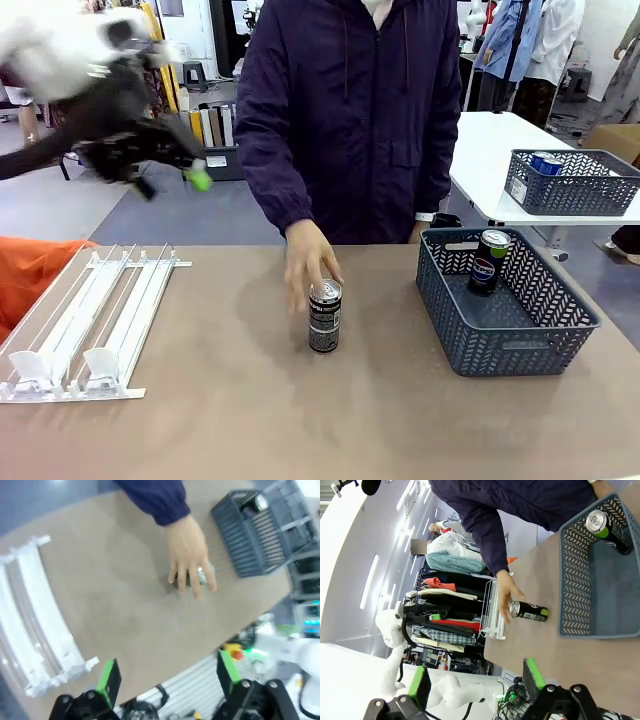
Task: Retrieve and store the cans from the dispenser.
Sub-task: Pick up one can from the Automatic Can Dispenser and place it in the middle of the table.
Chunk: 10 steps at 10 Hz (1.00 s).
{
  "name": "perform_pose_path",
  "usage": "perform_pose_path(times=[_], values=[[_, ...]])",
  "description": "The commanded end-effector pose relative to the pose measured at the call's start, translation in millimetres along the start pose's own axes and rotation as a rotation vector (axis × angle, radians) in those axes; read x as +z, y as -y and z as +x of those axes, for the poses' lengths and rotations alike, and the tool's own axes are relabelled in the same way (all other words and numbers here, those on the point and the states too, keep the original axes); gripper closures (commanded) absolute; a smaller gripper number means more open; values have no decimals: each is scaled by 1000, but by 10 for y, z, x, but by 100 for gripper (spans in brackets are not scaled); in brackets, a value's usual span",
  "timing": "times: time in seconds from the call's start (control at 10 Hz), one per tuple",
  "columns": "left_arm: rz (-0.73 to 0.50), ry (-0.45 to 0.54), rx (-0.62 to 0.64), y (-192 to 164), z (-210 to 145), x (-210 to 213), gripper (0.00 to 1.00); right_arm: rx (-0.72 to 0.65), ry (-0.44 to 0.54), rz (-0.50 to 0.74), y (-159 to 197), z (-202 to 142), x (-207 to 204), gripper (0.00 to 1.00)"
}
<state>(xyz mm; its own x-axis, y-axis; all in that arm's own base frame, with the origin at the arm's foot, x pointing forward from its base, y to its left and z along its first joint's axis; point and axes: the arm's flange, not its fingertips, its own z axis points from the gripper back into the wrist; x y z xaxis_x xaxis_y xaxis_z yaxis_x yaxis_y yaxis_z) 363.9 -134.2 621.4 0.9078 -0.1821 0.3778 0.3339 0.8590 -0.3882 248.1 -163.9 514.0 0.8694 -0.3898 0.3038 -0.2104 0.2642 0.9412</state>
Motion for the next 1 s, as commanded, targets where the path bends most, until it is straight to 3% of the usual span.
perform_pose_path(times=[0.0, 0.1, 0.3, 0.5, 0.6, 0.9], values=[[-215, 66, 169, -874, -312, 180, 0, 16, 18, 27, -32, 36, -17, 0], [-305, 96, 262, -1217, -482, 167, 0, 16, 18, 27, -32, 36, -17, 0], [-502, 138, 323, -1657, -757, 14, 0, 16, 18, 27, -32, 36, -17, 0], [-543, 165, 393, -1853, -845, -120, 0, 16, 18, 27, -32, 36, -17, 0], [-510, 120, 385, -1829, -834, -126, 0, 16, 18, 27, -32, 36, -17, 0], [-521, 155, 399, -1917, -910, -52, 0, 16, 18, 27, -32, 36, -17, 0]])
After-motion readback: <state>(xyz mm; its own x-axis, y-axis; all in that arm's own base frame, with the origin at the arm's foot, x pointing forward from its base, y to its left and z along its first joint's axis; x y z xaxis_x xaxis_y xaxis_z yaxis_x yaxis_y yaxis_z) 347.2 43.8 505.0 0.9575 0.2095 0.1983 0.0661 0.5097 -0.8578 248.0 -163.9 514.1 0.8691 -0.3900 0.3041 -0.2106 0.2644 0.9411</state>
